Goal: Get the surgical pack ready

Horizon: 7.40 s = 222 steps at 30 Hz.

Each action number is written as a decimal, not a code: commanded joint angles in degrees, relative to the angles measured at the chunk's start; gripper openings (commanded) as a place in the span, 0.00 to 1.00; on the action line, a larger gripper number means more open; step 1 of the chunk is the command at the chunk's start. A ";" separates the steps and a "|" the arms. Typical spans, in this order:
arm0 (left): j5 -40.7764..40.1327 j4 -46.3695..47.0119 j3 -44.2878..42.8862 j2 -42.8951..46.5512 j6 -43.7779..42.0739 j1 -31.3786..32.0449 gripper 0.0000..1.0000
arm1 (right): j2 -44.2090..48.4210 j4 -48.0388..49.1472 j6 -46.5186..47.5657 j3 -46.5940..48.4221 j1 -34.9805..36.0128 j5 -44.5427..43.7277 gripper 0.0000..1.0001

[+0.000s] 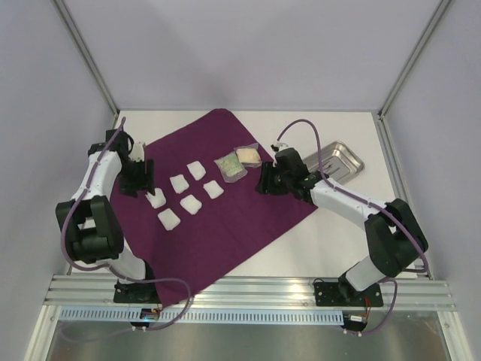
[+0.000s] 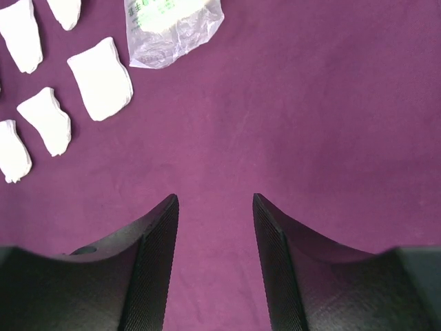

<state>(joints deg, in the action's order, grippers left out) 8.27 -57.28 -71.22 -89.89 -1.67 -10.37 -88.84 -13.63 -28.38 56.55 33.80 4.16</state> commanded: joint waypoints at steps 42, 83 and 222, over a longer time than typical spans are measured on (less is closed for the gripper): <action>-2.30 17.90 1.52 -13.56 3.69 0.26 0.46 | -8.02 -0.43 4.56 5.76 0.92 -2.32 0.47; 15.36 13.50 -1.71 -0.81 3.95 8.00 0.00 | -4.59 -2.63 5.27 6.90 2.50 -3.20 0.47; 27.76 24.84 -16.06 -20.15 19.08 14.77 0.00 | -17.16 -7.99 7.38 28.70 3.73 2.52 0.50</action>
<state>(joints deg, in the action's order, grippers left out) 32.97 -34.28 -88.03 -110.67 16.32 4.64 -108.64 -22.06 -21.17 86.13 37.32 7.44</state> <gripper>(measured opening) 0.019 0.495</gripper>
